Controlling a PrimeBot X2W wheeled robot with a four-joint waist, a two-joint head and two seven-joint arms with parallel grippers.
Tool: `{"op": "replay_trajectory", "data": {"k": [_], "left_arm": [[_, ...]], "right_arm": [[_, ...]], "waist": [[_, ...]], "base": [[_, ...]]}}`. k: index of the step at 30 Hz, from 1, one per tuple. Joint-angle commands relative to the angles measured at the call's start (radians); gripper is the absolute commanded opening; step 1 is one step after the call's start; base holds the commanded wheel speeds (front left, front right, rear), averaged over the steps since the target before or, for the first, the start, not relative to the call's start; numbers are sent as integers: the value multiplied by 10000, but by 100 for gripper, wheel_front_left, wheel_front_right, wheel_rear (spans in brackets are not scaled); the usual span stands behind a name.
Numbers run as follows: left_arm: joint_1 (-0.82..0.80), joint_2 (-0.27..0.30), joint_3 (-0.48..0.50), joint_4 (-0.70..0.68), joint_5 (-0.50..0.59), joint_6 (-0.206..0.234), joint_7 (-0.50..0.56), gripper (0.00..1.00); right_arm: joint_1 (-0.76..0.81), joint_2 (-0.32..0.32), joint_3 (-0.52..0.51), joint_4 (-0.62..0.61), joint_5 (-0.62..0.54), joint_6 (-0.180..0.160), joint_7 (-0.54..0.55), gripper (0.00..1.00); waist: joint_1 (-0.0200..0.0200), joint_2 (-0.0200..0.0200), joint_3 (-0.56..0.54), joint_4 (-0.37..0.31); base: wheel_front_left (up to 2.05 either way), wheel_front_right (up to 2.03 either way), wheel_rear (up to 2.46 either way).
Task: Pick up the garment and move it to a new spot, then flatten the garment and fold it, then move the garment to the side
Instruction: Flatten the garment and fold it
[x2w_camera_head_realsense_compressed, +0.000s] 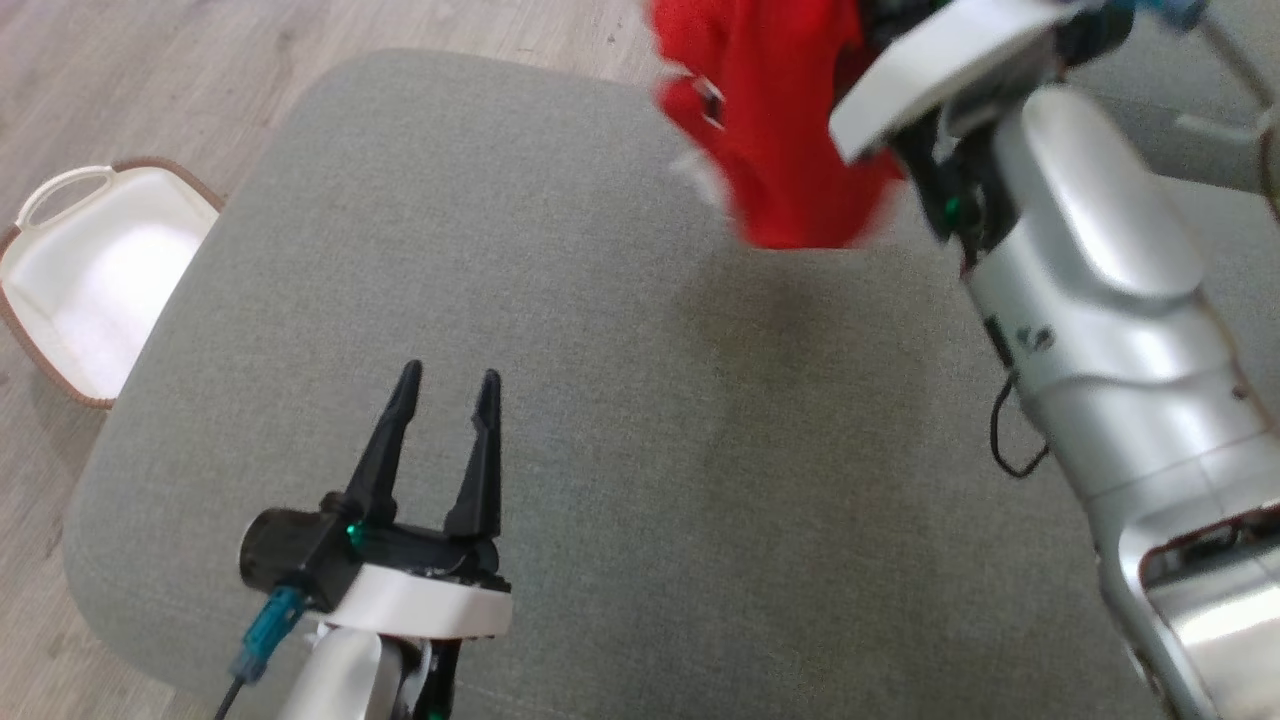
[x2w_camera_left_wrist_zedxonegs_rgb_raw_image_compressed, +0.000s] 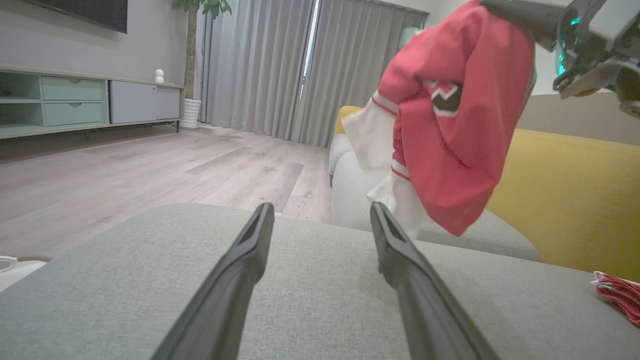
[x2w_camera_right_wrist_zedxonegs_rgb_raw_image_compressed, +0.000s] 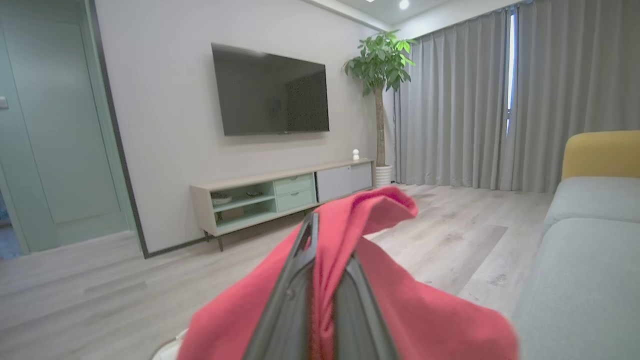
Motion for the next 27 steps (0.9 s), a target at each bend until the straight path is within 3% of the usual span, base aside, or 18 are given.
{"op": "replay_trajectory", "data": {"k": [1,6,10,11,12,13,18,27], "left_arm": [[-267,5,431,-400,13,-43,-63,100],[-232,4,444,-483,72,-48,-63,100],[-310,4,375,-534,97,-52,-63,100],[-340,4,366,-541,105,-53,-63,100],[-340,4,366,-541,105,-53,-63,100],[-380,4,342,-539,115,-54,-63,100],[-610,3,217,-515,138,-57,-63,100],[-684,3,338,-559,237,-60,-63,100]], "right_arm": [[-446,183,-120,-244,402,-9,88,0],[88,-50,-763,529,706,-9,339,0],[1149,-783,-1269,1653,941,-9,1106,0],[1381,-1087,-1385,2136,809,-9,1313,60],[1381,-1087,-1385,2136,809,-9,1313,60],[1540,-1412,-1486,2599,568,-9,1354,100],[1683,-2418,-1910,4470,-729,-9,873,100],[1091,-2033,-2443,4914,-1952,-9,-1231,100]], "waist": [[3,-1,-50,-4],[3,-1,49,-139],[3,-1,286,-351],[3,-1,346,-420],[3,-1,346,-420],[3,-1,402,-474],[3,-1,555,-720],[3,-1,297,-1377]], "base": [[0,0,0],[0,0,0],[0,0,0],[0,0,0],[0,0,0],[0,0,0],[0,0,0],[0,0,0]]}}
